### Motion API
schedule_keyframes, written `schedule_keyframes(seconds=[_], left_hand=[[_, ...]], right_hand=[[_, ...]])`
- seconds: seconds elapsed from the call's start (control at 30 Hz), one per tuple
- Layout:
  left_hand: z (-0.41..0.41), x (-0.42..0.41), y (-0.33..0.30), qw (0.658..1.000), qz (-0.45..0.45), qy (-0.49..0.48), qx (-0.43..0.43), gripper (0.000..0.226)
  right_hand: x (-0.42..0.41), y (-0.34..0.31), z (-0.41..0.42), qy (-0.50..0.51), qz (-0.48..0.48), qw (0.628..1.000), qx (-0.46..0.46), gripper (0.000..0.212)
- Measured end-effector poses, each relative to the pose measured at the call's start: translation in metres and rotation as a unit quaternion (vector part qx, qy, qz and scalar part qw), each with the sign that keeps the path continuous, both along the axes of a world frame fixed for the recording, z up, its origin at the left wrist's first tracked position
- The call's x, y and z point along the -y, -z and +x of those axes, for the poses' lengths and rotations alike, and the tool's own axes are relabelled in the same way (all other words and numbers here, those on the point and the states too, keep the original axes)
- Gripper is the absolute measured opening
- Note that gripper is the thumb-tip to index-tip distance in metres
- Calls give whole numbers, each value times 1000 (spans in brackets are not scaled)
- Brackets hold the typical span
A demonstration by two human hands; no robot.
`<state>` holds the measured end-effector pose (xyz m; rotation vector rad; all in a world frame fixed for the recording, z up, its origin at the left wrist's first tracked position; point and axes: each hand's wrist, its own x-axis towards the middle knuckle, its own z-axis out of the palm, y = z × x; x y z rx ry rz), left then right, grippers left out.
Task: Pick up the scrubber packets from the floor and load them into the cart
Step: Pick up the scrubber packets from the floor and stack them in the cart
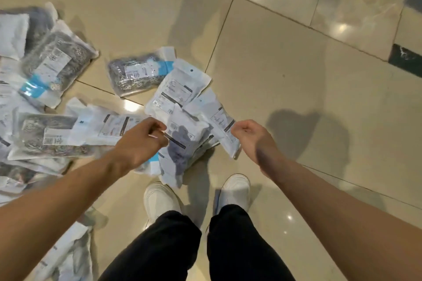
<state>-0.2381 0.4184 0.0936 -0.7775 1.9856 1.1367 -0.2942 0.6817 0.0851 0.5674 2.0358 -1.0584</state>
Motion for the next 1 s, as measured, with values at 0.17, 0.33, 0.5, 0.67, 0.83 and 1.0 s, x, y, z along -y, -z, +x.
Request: schedule_keyframes(seconds=[0.17,0.33,0.5,0.67,0.83,1.0], left_hand=[[7,1,100,1000,-21,13,19,77],[16,-9,146,999,16,32,-9,96],[17,-3,170,999,14,21,-22,105],[18,-4,174,991,-41,103,-72,92],[35,-23,131,996,-25,52,-68,69],[46,-33,34,991,26,-124,-43,52]], right_hand=[[-4,114,-12,-59,54,997,7,44],[-12,171,-26,-92,98,990,36,81],[-20,195,-48,-80,23,991,106,121],[-33,189,-53,-124,26,977,172,53],[-47,140,-27,-33,16,995,91,34],[-47,17,1,16,-19,999,43,41]])
